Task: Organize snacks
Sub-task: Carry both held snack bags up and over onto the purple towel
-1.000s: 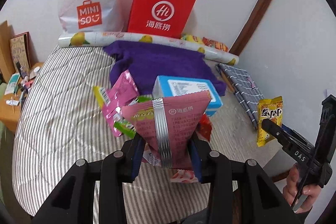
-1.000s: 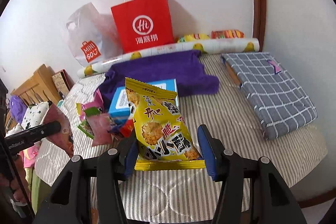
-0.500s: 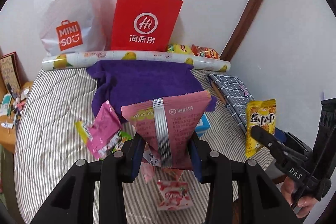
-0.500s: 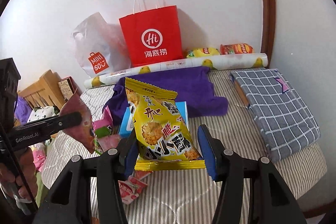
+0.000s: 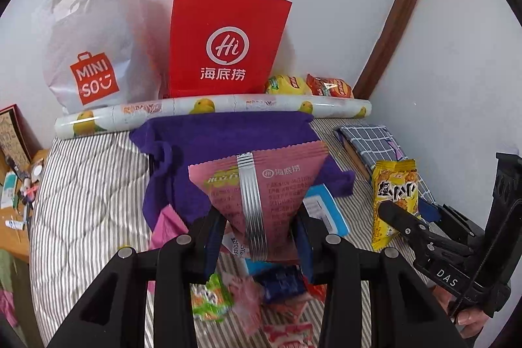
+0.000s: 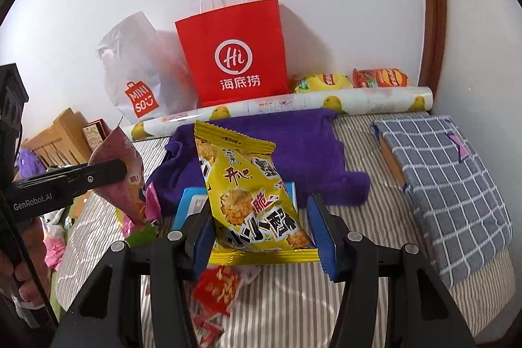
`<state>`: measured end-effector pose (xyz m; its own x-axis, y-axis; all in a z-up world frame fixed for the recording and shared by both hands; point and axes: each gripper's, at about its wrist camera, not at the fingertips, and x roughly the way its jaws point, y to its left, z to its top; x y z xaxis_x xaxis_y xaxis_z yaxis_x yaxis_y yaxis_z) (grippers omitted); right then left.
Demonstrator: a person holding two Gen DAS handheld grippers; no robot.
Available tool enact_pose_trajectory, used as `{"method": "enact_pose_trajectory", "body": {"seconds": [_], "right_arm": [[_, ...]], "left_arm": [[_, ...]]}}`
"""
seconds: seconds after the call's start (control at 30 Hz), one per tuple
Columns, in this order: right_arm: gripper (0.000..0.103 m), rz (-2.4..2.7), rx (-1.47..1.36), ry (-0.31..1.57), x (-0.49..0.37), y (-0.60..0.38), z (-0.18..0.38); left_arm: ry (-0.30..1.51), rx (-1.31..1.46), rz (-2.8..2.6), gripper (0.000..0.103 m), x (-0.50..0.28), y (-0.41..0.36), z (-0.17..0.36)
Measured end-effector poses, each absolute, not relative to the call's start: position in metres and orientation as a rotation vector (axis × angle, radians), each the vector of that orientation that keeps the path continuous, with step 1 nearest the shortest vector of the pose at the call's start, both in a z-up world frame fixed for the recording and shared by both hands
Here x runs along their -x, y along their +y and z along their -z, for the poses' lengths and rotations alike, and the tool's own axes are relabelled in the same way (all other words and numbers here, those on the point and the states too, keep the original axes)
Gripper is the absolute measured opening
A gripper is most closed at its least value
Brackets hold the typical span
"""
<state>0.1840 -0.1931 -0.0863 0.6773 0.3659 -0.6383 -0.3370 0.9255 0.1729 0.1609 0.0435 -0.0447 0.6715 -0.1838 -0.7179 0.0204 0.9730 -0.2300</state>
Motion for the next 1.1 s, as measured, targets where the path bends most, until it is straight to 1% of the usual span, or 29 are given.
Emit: {"method": "enact_pose_trajectory", "body": {"seconds": [0.33, 0.63, 0.87, 1.1], "right_arm": [[0.053, -0.417, -0.013, 0.712, -0.247, -0.174, 0.082], [0.053, -0.424, -0.047, 0.697, -0.314, -0.164, 0.075], [0.053, -0.424, -0.024, 0.722, -0.351, -0.152, 0.095], [0.053, -0.421, -0.033, 0.767, -0.392, -0.147, 0.115]], "left_arm": [[0.831, 0.183, 0.107, 0.037, -0.213, 0.051, 0.039], [0.824, 0.190, 0.068, 0.037, -0.264, 0.071, 0.036], [0.857, 0.198, 0.046, 0.037, -0.302, 0.087, 0.055], [0.896, 0.221, 0.034, 0.037, -0.327, 0.103, 0.085]]}}
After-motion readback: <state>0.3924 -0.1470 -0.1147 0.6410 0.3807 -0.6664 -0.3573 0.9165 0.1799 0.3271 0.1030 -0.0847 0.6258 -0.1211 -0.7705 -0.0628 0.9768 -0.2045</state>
